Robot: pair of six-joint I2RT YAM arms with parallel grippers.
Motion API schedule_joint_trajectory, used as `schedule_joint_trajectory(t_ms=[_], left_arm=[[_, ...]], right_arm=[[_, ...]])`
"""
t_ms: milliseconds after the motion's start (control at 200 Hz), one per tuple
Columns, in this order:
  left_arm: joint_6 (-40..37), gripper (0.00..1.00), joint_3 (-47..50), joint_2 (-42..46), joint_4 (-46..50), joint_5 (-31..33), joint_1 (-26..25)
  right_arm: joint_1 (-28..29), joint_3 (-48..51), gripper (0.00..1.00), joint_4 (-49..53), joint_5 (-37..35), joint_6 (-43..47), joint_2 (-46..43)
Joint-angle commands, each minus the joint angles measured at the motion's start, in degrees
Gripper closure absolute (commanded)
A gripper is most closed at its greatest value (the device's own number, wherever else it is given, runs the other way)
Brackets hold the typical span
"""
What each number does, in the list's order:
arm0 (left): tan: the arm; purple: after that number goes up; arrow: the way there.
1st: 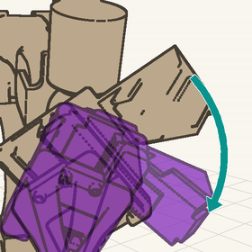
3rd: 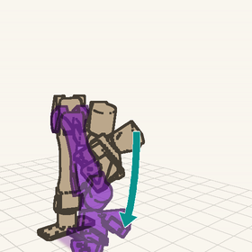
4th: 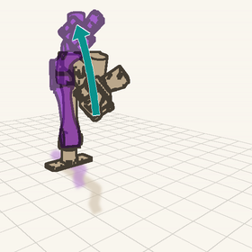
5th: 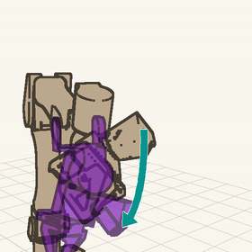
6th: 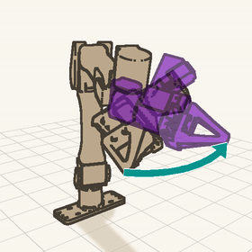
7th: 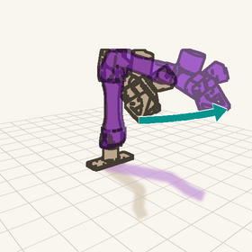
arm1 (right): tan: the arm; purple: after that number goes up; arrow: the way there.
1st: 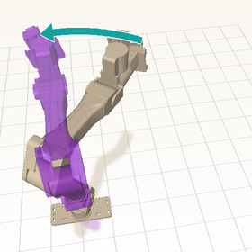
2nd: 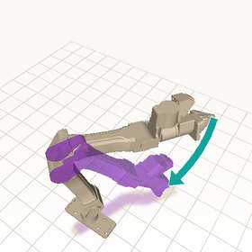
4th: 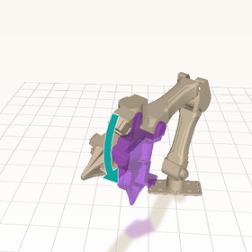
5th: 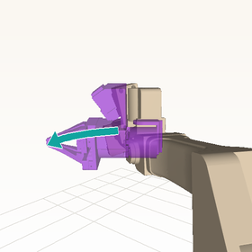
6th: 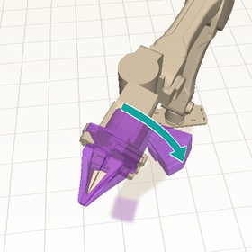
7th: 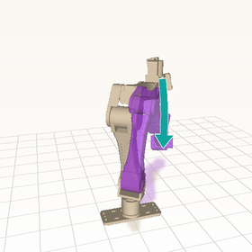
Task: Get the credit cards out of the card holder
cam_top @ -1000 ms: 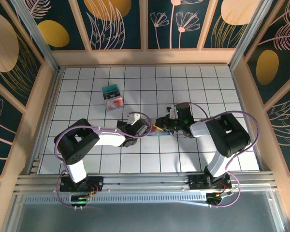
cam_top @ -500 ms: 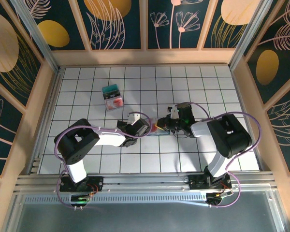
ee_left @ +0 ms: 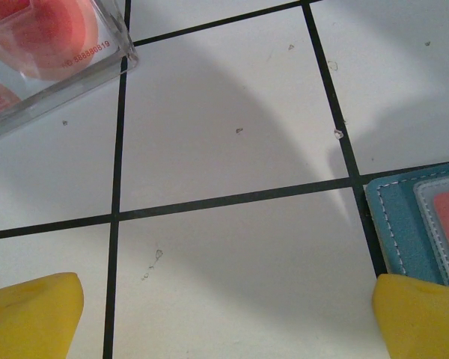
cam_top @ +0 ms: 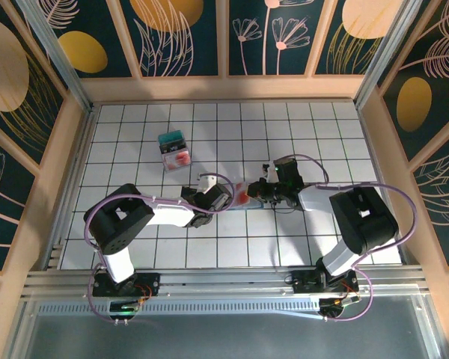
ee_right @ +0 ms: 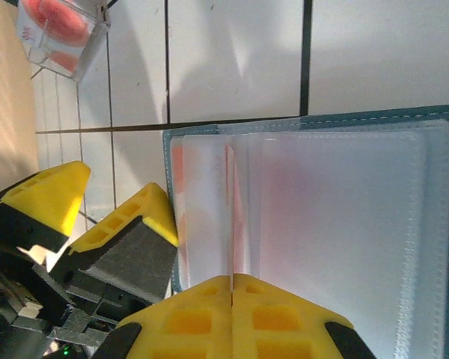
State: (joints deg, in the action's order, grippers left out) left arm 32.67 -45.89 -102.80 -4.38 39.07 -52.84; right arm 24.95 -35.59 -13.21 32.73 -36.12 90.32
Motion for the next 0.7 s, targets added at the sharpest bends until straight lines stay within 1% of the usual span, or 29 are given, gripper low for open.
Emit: schedule_joint_trajectory(t_ms=[0, 280, 435, 460, 696], left_arm=[[0.05, 0.01, -0.25, -1.01, 3.77, -0.97, -0.1], [-0.06, 0.01, -1.48, 1.2, 4.38, -1.6, -0.16], [0.02, 0.01, -2.42, 4.29, 4.47, -1.64, -0.09], [0.08, 0.01, -2.66, 6.33, 4.47, -1.59, -0.16], [0.39, 0.01, -3.42, 14.54, 2.06, -1.25, -0.1]], right_arm=[[-0.34, -1.91, 1.0, 5.6, -4.3, 3.39, -2.53], [-0.66, -3.48, 1.0, 12.49, -11.62, 6.3, -7.72], [-0.96, -3.85, 1.0, 13.94, -14.37, 7.11, -10.76], [-1.05, -3.86, 1.0, 13.99, -14.72, 7.2, -11.24], [-1.36, -2.84, 1.0, 12.19, -17.26, 6.81, -16.31]])
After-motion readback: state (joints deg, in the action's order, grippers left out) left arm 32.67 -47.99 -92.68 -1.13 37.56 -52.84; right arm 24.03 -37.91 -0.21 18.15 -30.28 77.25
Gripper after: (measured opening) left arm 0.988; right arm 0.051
